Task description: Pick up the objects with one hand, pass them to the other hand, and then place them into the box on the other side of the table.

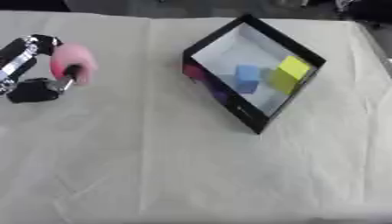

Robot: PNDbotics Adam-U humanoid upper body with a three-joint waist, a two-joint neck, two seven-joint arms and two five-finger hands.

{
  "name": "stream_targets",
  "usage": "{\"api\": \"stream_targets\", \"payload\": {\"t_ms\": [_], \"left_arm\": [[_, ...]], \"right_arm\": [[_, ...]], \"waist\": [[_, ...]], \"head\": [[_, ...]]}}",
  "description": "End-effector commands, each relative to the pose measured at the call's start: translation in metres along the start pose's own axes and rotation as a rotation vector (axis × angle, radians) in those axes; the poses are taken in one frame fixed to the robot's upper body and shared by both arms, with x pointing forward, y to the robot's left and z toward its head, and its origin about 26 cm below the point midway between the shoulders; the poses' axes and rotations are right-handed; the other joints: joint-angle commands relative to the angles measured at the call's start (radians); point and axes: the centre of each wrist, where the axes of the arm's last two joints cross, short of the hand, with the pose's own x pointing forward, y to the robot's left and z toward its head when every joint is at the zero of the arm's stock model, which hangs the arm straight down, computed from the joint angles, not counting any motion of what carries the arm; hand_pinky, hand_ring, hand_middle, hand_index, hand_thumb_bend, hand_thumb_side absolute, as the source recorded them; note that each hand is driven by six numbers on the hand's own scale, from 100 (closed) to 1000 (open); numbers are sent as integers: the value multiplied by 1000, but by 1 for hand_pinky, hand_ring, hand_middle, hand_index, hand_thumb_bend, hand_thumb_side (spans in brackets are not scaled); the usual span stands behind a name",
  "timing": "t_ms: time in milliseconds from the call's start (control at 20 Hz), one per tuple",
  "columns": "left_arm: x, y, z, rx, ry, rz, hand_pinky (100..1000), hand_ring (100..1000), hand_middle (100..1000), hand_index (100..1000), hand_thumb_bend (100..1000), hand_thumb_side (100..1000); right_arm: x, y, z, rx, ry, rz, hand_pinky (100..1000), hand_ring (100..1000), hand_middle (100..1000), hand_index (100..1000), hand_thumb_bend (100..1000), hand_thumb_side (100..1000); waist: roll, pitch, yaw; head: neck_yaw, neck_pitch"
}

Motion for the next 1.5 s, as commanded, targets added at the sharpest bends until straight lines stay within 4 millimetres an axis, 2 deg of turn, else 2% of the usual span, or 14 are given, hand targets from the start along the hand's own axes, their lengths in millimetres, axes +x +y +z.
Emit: {"api": "stream_targets", "payload": {"t_ms": [50, 750, 1200, 1500], "left_arm": [[5, 2, -8, 29, -46, -29, 740, 662, 587, 509, 100, 420], [18, -19, -24, 13, -178, -10, 733, 649, 579, 508, 100, 450], [27, -33, -36, -30, -241, 24, 735, 648, 578, 508, 100, 460], [36, -34, -44, -29, -290, 26, 736, 649, 578, 508, 100, 473]], "right_arm": [[4, -2, -4, 30, -10, 59, 756, 956, 902, 962, 100, 161], [15, 18, -17, 168, -57, 128, 772, 949, 895, 953, 100, 137], [22, 35, -30, 274, -68, 130, 778, 952, 899, 958, 100, 182], [27, 48, -40, 355, -83, 154, 790, 965, 914, 978, 100, 223]], "waist": [[-13, -37, 1], [-17, -37, 9], [-30, -39, 19], [-36, -35, 34]], "head": [[-16, 9], [-48, 14], [-56, 14], [-69, 14]]}}
